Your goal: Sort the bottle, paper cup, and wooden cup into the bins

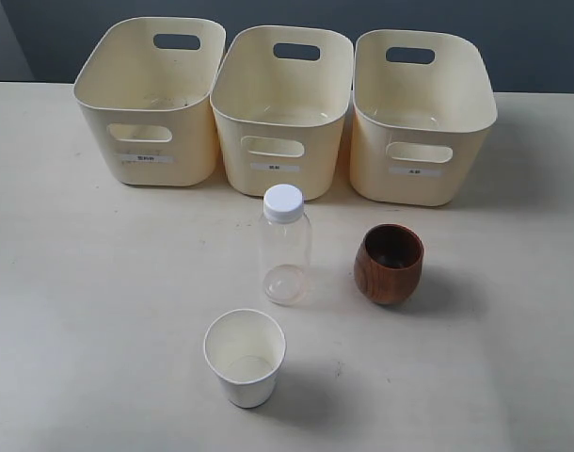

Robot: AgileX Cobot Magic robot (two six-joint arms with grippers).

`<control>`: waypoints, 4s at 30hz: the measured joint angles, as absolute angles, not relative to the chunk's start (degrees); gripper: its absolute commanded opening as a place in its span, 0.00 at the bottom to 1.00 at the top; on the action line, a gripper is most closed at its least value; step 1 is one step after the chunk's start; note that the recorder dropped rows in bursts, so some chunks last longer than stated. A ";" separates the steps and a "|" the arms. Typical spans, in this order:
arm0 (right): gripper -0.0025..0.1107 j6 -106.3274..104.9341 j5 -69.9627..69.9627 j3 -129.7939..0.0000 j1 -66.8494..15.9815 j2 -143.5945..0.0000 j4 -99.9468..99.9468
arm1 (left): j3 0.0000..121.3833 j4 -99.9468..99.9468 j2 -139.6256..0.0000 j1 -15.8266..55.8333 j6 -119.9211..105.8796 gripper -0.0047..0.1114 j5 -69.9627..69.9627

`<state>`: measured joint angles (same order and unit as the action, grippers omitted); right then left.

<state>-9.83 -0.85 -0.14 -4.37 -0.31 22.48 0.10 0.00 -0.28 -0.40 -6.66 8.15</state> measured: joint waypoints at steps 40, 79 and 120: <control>0.01 -11.15 -8.37 -31.82 -4.37 -14.53 21.40 | 0.10 0.00 -0.28 -0.40 -6.66 0.04 8.15; 0.01 -45.85 -47.22 -55.45 -30.79 -80.85 9.44 | 0.10 0.00 -0.28 -0.40 -6.66 0.04 8.15; 0.56 -40.23 -41.09 -55.45 -30.94 -92.88 7.71 | 0.10 0.00 -0.28 -0.40 -6.66 0.04 8.15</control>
<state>-40.23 -41.09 -55.45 -30.94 -92.88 7.71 0.10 0.00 -0.28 -0.40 -6.66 8.15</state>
